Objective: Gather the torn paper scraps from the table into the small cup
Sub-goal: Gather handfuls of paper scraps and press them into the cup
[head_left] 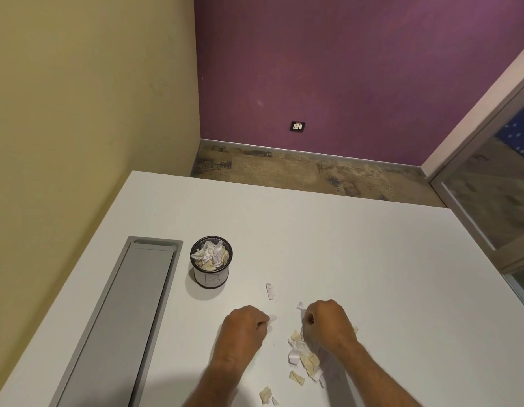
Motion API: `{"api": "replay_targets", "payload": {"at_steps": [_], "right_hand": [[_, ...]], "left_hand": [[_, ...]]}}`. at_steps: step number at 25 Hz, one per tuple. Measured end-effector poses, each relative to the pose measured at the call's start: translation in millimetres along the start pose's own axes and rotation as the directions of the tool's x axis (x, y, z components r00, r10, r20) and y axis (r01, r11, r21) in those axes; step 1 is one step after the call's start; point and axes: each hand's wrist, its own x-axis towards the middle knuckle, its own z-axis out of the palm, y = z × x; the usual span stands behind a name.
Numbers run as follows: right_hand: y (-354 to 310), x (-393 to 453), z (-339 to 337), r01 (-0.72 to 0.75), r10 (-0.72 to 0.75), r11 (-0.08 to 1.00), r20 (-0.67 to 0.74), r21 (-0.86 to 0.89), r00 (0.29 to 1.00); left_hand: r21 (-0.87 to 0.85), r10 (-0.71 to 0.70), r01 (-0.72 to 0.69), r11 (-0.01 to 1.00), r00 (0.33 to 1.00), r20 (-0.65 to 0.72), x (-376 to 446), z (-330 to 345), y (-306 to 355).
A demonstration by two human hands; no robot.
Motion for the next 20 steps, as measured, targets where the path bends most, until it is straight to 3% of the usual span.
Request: {"api": "replay_targets", "payload": {"at_steps": [3,5,8,10,12,15,18,20], "right_hand": [[-2,4,-9,-0.095,0.116,0.952,-0.055,0.291,0.992],[-14,6,-23,-0.079,0.160,0.847,-0.112,0.525,0.981],[-54,13,-51,0.011,0.124,0.623,-0.113,0.782,0.986],[-88,23,-66,0.086,0.057,0.540,-0.138,0.837,0.989],[-124,34,-75,0.179,-0.010,0.577,-0.212,0.797,0.977],[-167,50,-76,0.328,-0.185,0.733,-0.289,0.596,0.939],[-192,65,-70,0.361,-0.296,0.867,-0.229,0.343,0.927],[-199,71,-64,0.380,-0.341,0.893,-0.187,0.242,0.921]], "left_hand": [[-0.169,-0.022,-0.008,0.986,0.984,-0.176,8,-26,3],[-0.302,-0.082,0.004,0.953,0.966,-0.244,17,-50,5],[-0.379,-0.183,0.033,0.925,0.912,-0.366,37,-90,2],[-0.406,-0.275,0.088,0.910,0.860,-0.430,51,-115,-3],[-0.445,-0.358,0.146,0.884,0.823,-0.442,62,-134,-9],[-0.458,-0.405,0.175,0.872,0.783,-0.472,71,-150,-18],[-0.435,-0.409,0.204,0.877,0.791,-0.455,73,-154,-22],[-0.413,-0.397,0.208,0.887,0.800,-0.450,75,-154,-25]]}}
